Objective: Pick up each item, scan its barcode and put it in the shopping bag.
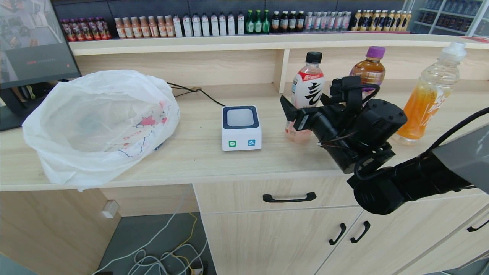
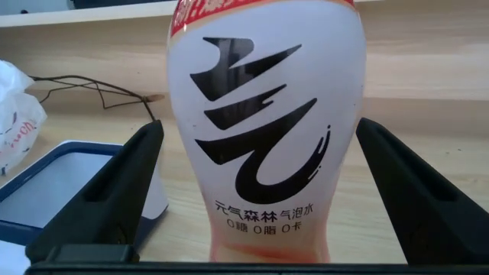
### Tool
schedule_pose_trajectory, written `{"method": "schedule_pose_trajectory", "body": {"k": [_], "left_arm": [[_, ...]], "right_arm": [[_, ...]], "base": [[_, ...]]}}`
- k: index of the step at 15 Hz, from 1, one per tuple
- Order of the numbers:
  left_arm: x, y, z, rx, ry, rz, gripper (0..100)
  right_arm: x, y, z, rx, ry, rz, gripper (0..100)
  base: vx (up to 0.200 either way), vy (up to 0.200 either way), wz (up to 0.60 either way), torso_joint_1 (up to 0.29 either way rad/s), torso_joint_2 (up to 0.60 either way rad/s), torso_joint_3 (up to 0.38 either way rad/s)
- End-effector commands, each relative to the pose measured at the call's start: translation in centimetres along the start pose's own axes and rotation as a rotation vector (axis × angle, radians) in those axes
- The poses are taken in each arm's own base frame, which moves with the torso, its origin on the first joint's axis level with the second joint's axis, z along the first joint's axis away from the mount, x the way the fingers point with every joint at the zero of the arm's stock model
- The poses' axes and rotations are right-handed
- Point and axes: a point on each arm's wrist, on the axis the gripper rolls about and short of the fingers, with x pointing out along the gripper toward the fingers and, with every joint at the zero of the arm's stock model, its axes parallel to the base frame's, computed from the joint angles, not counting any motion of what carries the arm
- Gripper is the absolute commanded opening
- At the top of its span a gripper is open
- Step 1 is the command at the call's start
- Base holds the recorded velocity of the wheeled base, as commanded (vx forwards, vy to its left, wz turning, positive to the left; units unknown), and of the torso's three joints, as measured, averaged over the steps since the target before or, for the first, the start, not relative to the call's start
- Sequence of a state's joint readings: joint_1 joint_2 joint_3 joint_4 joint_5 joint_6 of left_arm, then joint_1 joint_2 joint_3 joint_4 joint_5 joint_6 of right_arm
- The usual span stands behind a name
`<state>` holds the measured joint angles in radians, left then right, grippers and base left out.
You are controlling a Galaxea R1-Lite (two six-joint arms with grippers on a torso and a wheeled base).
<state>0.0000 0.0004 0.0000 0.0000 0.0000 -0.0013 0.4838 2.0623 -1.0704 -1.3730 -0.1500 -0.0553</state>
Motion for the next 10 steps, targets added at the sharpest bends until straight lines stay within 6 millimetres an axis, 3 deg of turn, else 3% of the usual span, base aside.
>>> {"method": "schedule_pose_trajectory", "body": {"k": [1,10], "left_arm": [[0.00,0.00,0.00,0.000,0.000,0.000,100],[0.00,0.00,0.00,0.000,0.000,0.002,100]], "right_arm": [[0.27,0.10,-0.42,-0.001,0.002,0.001,100],[0.82,-0.04,0.04,-0.006,-0.022,-0.010,100]], "base": [[0.000,0.000,0.00,0.000,0.00,0.000],[0.000,0.000,0.00,0.000,0.00,0.000]]}}
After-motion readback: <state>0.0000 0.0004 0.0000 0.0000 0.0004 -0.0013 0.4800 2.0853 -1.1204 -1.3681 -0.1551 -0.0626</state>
